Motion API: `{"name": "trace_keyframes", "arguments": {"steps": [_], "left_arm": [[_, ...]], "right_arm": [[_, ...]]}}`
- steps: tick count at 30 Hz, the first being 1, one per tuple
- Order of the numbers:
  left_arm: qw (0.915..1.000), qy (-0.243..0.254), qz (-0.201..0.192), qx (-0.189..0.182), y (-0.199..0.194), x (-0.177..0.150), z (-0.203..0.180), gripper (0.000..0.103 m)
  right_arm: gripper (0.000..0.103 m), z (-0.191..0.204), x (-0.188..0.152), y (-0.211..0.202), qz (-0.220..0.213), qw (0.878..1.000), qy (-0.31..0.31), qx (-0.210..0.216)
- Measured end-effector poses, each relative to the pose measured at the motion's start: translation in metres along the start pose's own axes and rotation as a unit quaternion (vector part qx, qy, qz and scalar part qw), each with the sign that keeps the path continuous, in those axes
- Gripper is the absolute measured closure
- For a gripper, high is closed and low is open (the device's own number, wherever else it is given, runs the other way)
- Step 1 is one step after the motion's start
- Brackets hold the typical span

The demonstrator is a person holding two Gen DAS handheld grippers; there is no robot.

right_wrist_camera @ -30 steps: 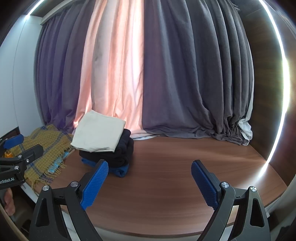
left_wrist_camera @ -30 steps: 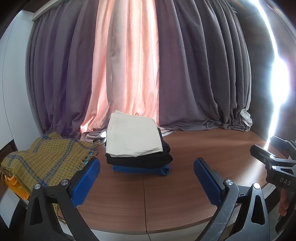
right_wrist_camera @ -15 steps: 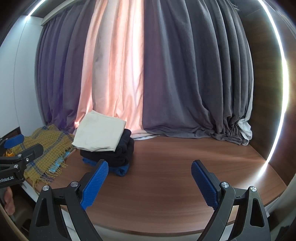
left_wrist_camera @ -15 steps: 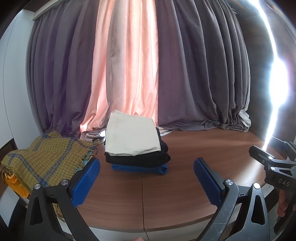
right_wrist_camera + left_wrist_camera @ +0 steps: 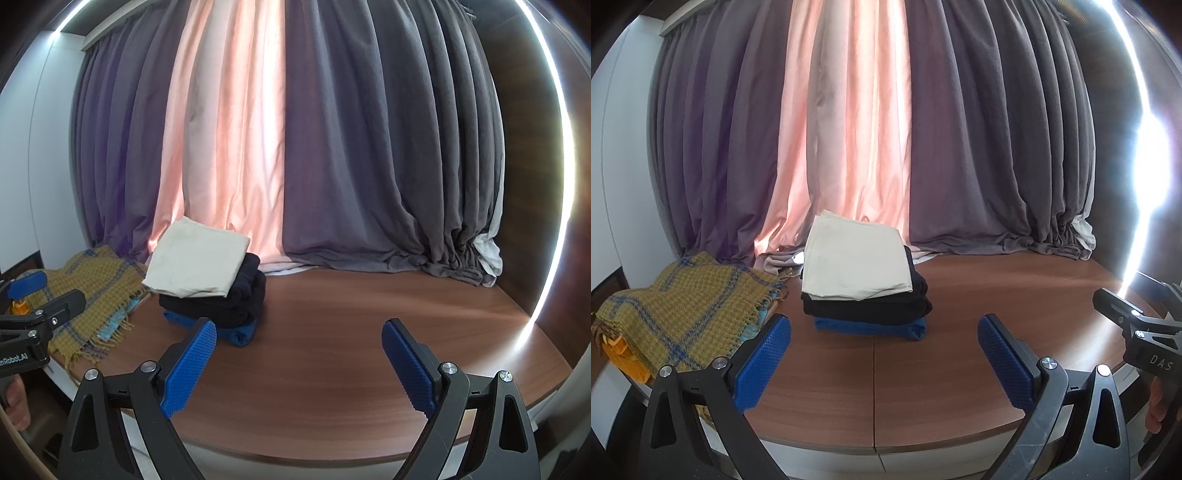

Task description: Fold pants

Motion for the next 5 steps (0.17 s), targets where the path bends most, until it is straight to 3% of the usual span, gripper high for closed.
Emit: {"name": "trace_keyframes", "arguments": {"steps": [5], "left_arm": [[1.0000,-0.004,0.006,-0.001,-0.0017,-0.0022,-0.0039,0.000]], "right_arm": [[0.011,-0.0047,-0.0025,0.0003,0.002,1.000,0.001,-0.001]]}}
Point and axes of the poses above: each gripper's, at about its wrist camera, not at the fingertips, and y roughly the way its jaws point, z to its left, x to its top, the point moved 8 cm from there along y, roughly the way its jaws point, and after that the axes turned 10 degrees about -z, right-handed, at the moved point
